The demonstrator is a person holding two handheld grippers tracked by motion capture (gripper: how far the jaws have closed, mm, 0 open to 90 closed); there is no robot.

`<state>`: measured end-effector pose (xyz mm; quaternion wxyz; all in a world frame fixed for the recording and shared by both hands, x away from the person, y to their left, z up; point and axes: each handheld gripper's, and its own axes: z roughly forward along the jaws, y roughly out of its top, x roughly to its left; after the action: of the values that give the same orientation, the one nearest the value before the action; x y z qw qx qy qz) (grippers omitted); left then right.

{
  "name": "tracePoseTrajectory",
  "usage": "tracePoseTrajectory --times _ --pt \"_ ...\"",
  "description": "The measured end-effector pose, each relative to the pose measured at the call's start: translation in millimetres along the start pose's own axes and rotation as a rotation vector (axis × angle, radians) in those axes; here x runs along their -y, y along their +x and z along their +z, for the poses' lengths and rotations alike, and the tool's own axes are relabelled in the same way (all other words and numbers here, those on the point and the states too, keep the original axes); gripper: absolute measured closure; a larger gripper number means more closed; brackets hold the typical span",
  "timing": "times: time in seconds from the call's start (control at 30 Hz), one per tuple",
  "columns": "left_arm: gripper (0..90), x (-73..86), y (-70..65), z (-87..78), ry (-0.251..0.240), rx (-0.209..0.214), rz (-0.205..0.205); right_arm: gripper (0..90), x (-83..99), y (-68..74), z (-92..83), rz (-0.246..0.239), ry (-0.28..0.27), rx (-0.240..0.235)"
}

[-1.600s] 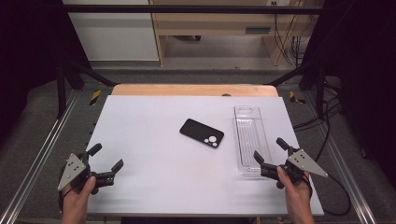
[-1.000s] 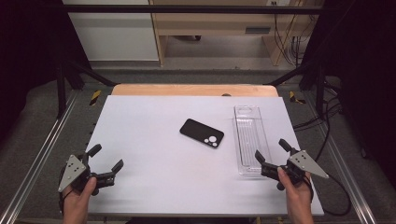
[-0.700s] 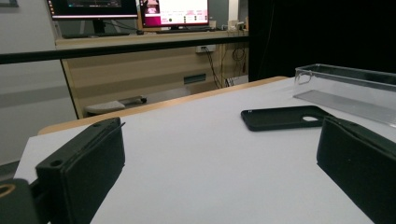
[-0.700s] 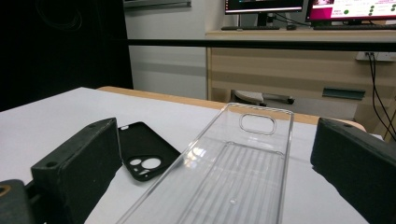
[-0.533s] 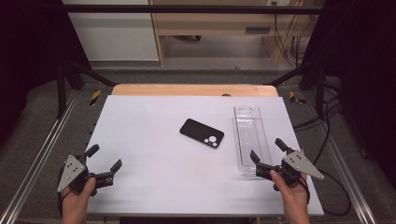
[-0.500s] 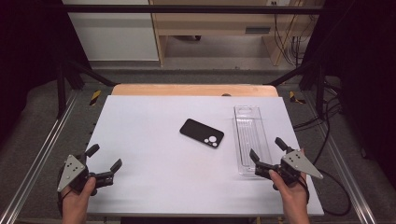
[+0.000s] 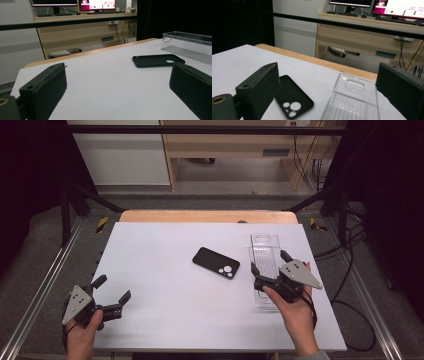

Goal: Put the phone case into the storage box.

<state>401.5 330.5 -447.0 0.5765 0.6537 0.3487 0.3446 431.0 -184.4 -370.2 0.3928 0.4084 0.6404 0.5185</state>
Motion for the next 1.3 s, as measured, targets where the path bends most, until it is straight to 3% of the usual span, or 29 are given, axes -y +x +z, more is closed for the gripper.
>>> tracePoseTrajectory --times 0.17,0.2,0.23,0.3,0.37,0.57,0.67,0.87,1.3 --pt "1.2 1.0 1.6 -1.5 -0.003 0.008 -0.011 5.8 -15.6 10.3 17.1 0.007 0.018 0.005" --pt "1.3 0.6 1.7 -1.3 -0.004 0.011 -0.010 5.6 -18.3 13.1 21.6 0.014 0.026 0.021" --pt "1.2 0.0 1.5 -1.1 -0.008 0.014 -0.011 6.0 -22.2 17.8 32.3 0.050 0.040 0.017" --pt "1.3 -1.1 0.8 -1.0 -0.013 0.018 -0.014 6.0 -24.3 20.4 37.7 0.055 0.049 0.011" --pt "1.2 -1.5 0.1 0.1 -0.011 0.022 -0.009 6.4 -28.7 25.5 46.6 0.031 0.052 0.015" --pt "1.2 -1.8 -1.3 1.1 -0.001 0.023 0.001 7.0 -36.6 34.5 69.2 0.027 0.085 0.028" --pt "1.2 -2.3 -1.3 1.3 -0.003 0.020 -0.002 7.9 -33.9 36.7 78.2 0.013 0.129 0.053" --pt "1.2 -2.2 -2.1 2.8 -0.001 0.031 -0.001 8.2 -22.4 47.5 95.4 0.041 0.195 0.023" --pt "1.2 -0.8 2.5 -1.5 -0.004 0.015 -0.009 13.6 1.2 62.8 129.8 0.041 0.325 -0.007"
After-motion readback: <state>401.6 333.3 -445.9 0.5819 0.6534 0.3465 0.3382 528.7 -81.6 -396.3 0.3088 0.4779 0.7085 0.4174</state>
